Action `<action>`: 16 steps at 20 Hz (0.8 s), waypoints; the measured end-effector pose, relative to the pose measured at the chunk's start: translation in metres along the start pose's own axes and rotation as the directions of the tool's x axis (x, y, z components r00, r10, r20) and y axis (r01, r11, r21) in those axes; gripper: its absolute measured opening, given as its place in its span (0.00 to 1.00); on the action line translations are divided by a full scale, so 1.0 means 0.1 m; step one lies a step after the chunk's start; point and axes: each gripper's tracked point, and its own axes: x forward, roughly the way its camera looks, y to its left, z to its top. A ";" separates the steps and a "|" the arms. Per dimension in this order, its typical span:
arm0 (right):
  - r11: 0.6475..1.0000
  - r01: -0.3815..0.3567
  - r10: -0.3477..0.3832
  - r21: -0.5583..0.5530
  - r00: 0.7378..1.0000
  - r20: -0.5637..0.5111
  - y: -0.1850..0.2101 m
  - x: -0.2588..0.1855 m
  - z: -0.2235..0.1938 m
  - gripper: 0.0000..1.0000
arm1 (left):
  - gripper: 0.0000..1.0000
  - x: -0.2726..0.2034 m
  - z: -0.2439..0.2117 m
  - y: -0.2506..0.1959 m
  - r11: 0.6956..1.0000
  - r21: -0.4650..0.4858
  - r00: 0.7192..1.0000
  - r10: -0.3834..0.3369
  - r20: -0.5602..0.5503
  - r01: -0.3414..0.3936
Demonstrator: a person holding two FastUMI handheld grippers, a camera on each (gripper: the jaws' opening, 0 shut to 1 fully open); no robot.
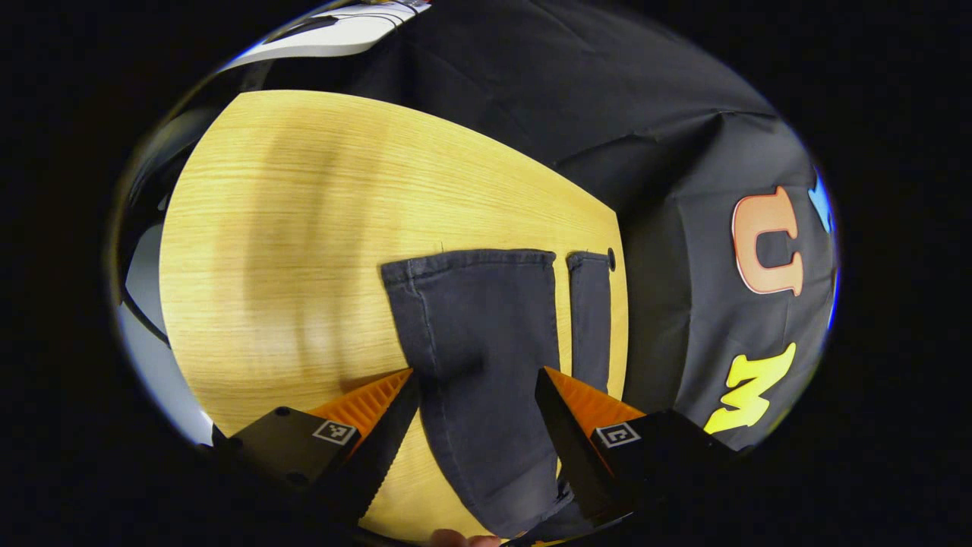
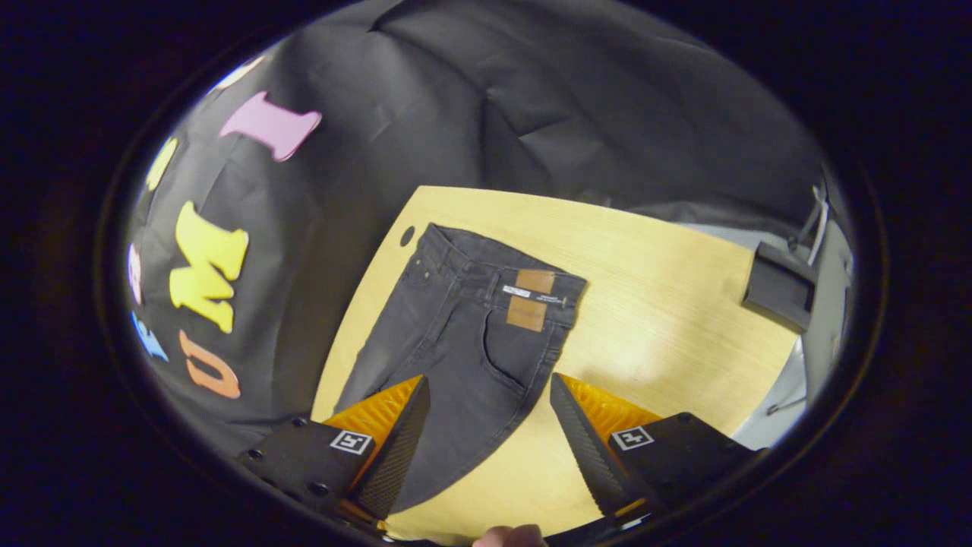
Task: Grasp the waist and the cuffs of the jeans and fold them to make the two legs overlap; first hold the waist and fold one-third of the jeans toward the cuffs, then hold the cuffs and fold the remaining one-third in the same direction to finish folding.
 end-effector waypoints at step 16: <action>0.999 -0.005 0.007 0.036 1.000 -0.029 -0.02 0.74 0.46 0.92 | 0.90 0.25 -0.05 -0.24 0.998 -0.039 0.998 -0.050 -0.026 0.049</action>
